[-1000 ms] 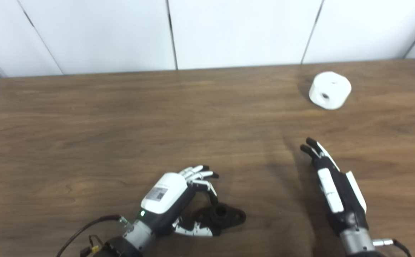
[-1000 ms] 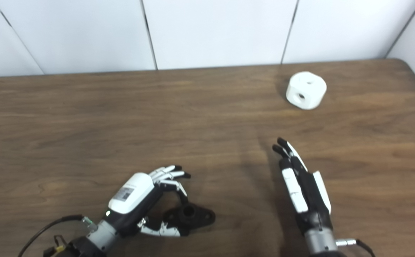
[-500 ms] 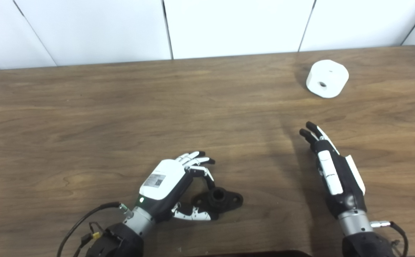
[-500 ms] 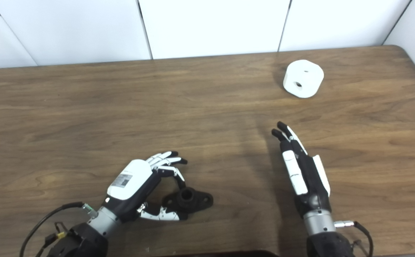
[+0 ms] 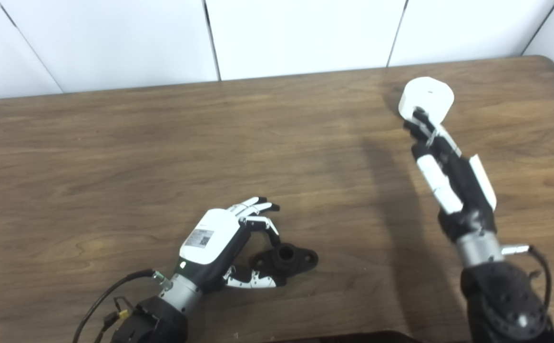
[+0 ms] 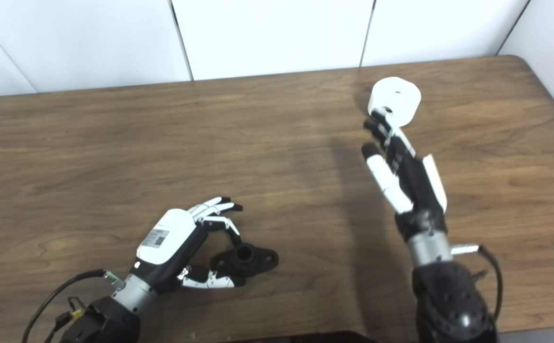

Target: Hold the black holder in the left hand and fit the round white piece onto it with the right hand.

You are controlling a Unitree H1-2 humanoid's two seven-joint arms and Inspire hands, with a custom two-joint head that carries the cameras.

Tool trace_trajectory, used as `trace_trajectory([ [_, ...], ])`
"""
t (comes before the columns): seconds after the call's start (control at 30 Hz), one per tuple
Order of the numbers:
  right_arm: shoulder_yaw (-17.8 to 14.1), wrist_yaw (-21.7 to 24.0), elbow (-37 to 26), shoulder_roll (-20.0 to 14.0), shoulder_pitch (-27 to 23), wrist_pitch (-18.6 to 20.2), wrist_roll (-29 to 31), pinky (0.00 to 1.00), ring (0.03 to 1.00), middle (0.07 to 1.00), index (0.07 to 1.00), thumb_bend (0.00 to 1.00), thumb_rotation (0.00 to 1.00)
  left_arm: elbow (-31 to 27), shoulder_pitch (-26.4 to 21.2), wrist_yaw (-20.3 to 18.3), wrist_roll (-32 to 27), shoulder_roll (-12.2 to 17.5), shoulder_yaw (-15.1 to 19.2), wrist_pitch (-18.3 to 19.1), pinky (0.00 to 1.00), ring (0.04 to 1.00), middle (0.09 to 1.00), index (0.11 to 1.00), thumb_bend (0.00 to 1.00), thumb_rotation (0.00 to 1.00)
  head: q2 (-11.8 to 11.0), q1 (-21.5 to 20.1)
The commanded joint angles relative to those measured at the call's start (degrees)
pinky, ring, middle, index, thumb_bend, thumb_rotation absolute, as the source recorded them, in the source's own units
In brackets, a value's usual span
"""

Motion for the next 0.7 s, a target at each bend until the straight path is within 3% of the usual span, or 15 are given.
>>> trace_trajectory([
  [0.0,-1.19,0.79,-3.03,-2.99,-2.07,1.03,-2.92,0.99,0.945,0.893,0.905,0.55,0.62,1.6,0.46,-1.16,0.43,0.67,-0.42,0.47,0.87,0.918,0.856,0.492,0.51,0.06,-0.14,-0.3],
  [0.2,-0.56,3.99,-5.08,-9.64,-7.18,7.43,-12.99,0.95,0.93,0.894,0.899,0.63,0.49,2.68,0.55,-0.72,0.13,1.37,-0.32,-0.42,0.91,0.919,0.846,0.492,0.51,0.06,-1.78,-2.99],
  [0.47,0.0,7.36,-1.78,-14.23,-14.15,7.3,-22.52,0.87,0.894,0.88,0.879,0.7,0.33,3.85,1.02,-0.38,-0.61,2.34,-0.11,-1.45,0.92,0.918,0.843,0.492,0.51,0.06,-4.95,-7.38],
  [0.67,0.03,10.95,1.81,-16.8,-18.41,7.74,-28.71,0.78,0.881,0.893,0.887,0.78,0.33,5.41,1.24,0.58,-0.44,3.56,-0.03,-2.77,0.92,0.924,0.844,0.492,0.51,0.06,-6.98,-9.41],
])
